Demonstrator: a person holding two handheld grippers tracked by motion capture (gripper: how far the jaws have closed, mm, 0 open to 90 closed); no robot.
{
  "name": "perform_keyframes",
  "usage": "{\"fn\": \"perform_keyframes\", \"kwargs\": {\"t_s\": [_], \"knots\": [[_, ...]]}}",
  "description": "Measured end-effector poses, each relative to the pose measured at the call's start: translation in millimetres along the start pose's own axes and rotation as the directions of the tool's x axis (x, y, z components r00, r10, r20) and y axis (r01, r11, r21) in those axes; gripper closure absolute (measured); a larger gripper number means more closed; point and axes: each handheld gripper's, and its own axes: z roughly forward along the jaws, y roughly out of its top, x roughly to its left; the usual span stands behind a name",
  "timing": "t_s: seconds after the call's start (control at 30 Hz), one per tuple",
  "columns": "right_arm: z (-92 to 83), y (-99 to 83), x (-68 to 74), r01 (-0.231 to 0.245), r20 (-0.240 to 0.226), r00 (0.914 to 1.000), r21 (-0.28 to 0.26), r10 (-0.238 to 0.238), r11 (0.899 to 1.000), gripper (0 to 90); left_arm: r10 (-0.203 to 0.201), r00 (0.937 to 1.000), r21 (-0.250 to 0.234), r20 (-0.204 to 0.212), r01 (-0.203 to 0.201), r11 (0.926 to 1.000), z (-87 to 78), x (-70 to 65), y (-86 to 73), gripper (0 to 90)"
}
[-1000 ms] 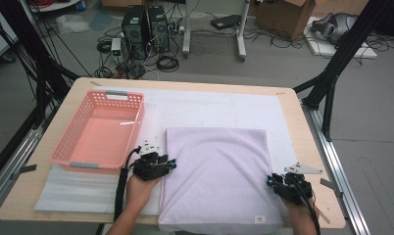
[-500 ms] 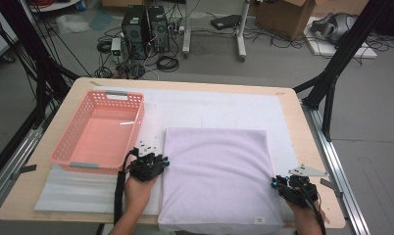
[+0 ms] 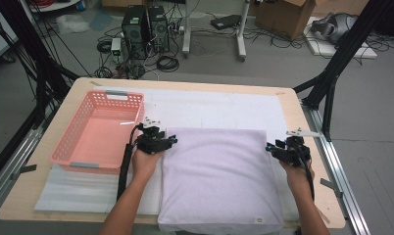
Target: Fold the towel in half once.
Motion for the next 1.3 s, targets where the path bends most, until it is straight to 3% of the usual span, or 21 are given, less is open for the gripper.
{"fn": "perform_keyframes", "kwargs": {"t_s": [0.07, 0.13, 0.2, 0.23, 0.27, 0.3, 0.33, 0.4, 0.47, 0.6, 0.67, 0.7, 0.73, 0.77, 0.87, 0.93, 1.0, 1.17, 1.23, 1.3], "knots": [[14.1, 7.1, -4.8, -0.009, 0.004, 1.0000, 0.013, 0.009, 1.000, 54.7, -0.027, 0.9994, -0.021, -0.020, 0.027, 0.9994, 7.6, 3.2, 1.6, 48.5], [28.5, 12.7, -9.9, -0.025, 0.004, 0.9997, 0.032, 0.024, 0.999, 55.2, -0.023, 0.9987, -0.003, -0.045, 0.023, 0.9997, 15.0, 6.4, 1.1, 48.9], [42.0, 15.6, -13.0, -0.041, 0.005, 0.9991, 0.057, 0.041, 0.998, 66.4, -0.026, 0.9990, 0.017, -0.037, 0.026, 0.9995, 21.5, 7.4, 0.7, 49.0], [47.5, 15.6, -13.0, -0.032, 0.027, 0.9992, 0.067, 0.030, 0.997, 75.5, -0.022, 0.9990, 0.016, -0.039, 0.022, 0.9996, 23.1, 6.7, 1.5, 49.0], [52.2, 14.8, -13.6, -0.012, 0.080, 0.9968, 0.090, 0.005, 0.996, 75.8, -0.009, 0.9991, 0.017, -0.042, 0.009, 0.9998, 24.4, 6.6, 2.9, 49.4], [53.8, 14.0, -16.5, -0.035, 0.097, 0.9949, 0.074, 0.028, 0.997, 78.2, -0.003, 0.9990, 0.018, -0.044, 0.004, 0.9998, 25.7, 7.2, 4.9, 49.3], [54.7, 13.3, -20.6, -0.075, 0.114, 0.9913, 0.069, 0.066, 0.995, 76.3, 0.004, 0.9988, 0.018, -0.049, -0.003, 0.9998, 26.4, 8.3, 6.2, 49.0], [54.6, 12.7, -24.6, -0.105, 0.113, 0.9886, 0.046, 0.099, 0.993, 73.9, -0.003, 0.9987, 0.003, -0.052, 0.004, 1.0000, 27.7, 10.6, 8.2, 48.7], [53.3, 12.7, -25.7, -0.117, 0.062, 0.9914, 0.025, 0.115, 0.993, 69.7, -0.020, 0.9985, 0.008, -0.050, 0.020, 0.9998, 29.2, 14.4, 7.1, 49.1], [48.3, 15.5, -24.4, -0.111, -0.029, 0.9934, -0.005, 0.111, 0.994, 59.5, -0.013, 0.9992, 0.005, -0.038, 0.013, 0.9999, 30.2, 14.4, 6.5, 52.1], [53.9, 14.1, -21.1, -0.072, -0.021, 0.9971, 0.048, 0.073, 0.996, 54.4, 0.020, 0.9996, 0.015, -0.022, -0.019, 0.9997, 30.8, 11.9, 6.0, 62.9], [58.0, 12.6, -19.1, -0.052, -0.018, 0.9984, 0.074, 0.054, 0.996, 52.3, 0.049, 0.9988, 0.022, -0.003, -0.049, 0.9985, 31.6, 8.8, 5.6, 72.8], [58.5, 13.1, -15.9, -0.034, 0.000, 0.9994, 0.067, 0.034, 0.997, 52.5, 0.084, 0.9964, 0.027, -0.011, -0.084, 0.9961, 32.1, 5.2, 5.4, 80.1], [59.5, 13.7, -12.8, -0.017, 0.015, 0.9998, 0.069, 0.016, 0.997, 54.6, 0.092, 0.9955, 0.031, -0.020, -0.092, 0.9953, 32.2, 3.3, 5.4, 82.1], [61.0, 15.0, -5.0, 0.021, -0.007, 0.9998, 0.071, -0.021, 0.997, 79.7, -0.007, 0.9998, 0.032, -0.019, 0.007, 0.9995, 32.2, 6.5, 6.4, 83.9], [61.1, 16.9, -0.5, 0.034, 0.000, 0.9994, 0.085, -0.034, 0.996, 84.0, 0.001, 0.9984, 0.021, -0.057, 0.000, 0.9998, 31.3, 3.3, 7.8, 84.8], [60.0, 19.8, -2.2, 0.021, 0.005, 0.9997, 0.096, -0.022, 0.995, 85.2, 0.000, 0.9974, -0.035, -0.072, -0.002, 0.9994, 26.9, 1.0, 13.2, 85.2], [51.9, 27.2, -8.0, 0.007, 0.057, 0.9984, -0.029, -0.005, 1.000, 85.4, 0.022, 0.9967, -0.096, -0.078, -0.030, 0.9949, 22.7, -2.4, 41.4, 85.2], [52.9, 32.6, -11.8, -0.002, 0.058, 0.9983, -0.041, 0.005, 0.999, 85.3, 0.025, 0.9970, -0.130, -0.074, -0.035, 0.9909, 25.1, 0.5, 50.2, 85.1], [54.2, 40.8, -14.6, -0.002, 0.065, 0.9979, -0.070, 0.006, 0.998, 85.2, 0.054, 0.9953, -0.138, -0.080, -0.065, 0.9884, 30.8, 3.5, 59.4, 85.0]]}}
